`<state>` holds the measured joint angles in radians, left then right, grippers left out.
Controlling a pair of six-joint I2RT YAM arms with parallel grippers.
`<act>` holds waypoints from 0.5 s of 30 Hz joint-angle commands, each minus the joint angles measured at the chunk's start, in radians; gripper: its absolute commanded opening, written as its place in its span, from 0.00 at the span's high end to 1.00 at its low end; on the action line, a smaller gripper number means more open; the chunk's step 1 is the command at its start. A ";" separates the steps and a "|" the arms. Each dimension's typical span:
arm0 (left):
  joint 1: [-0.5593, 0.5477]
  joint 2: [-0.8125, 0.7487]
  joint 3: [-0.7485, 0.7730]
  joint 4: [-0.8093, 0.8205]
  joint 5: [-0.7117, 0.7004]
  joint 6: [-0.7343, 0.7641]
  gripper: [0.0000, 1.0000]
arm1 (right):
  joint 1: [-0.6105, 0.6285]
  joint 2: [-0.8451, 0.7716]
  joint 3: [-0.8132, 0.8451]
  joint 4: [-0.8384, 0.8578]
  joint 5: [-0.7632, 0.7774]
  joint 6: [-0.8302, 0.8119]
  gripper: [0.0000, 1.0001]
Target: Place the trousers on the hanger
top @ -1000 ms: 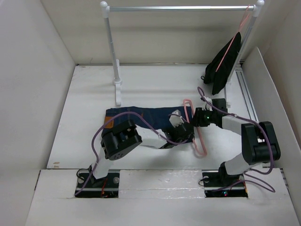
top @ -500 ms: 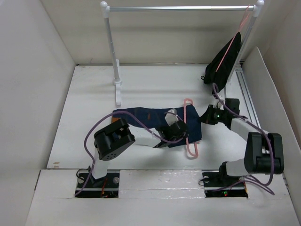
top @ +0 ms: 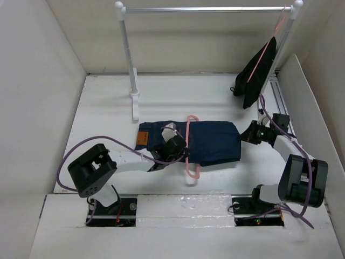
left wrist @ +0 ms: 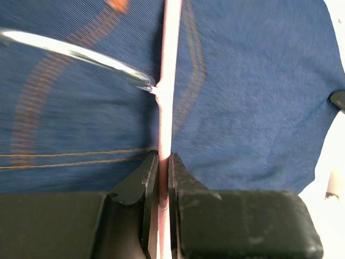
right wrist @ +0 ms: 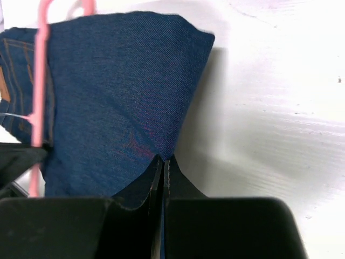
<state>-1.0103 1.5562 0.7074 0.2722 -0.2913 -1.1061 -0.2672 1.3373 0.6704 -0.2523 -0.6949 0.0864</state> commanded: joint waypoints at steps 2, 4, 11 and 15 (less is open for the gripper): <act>0.039 -0.045 0.004 -0.119 -0.123 0.103 1.00 | -0.024 0.052 -0.002 0.094 0.081 -0.034 1.00; 0.039 -0.032 0.038 -0.166 -0.150 0.135 1.00 | -0.033 0.094 0.007 0.104 0.107 -0.039 1.00; 0.050 0.018 0.075 -0.160 -0.131 0.170 1.00 | -0.037 0.135 0.023 0.114 0.123 -0.048 1.00; 0.026 0.011 0.118 -0.162 -0.150 0.167 1.00 | -0.037 0.135 0.009 0.114 0.135 -0.054 1.00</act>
<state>-0.9878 1.5806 0.7845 0.1577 -0.3450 -0.9638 -0.2890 1.4902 0.6704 -0.2012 -0.6254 0.0731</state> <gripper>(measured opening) 0.022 0.019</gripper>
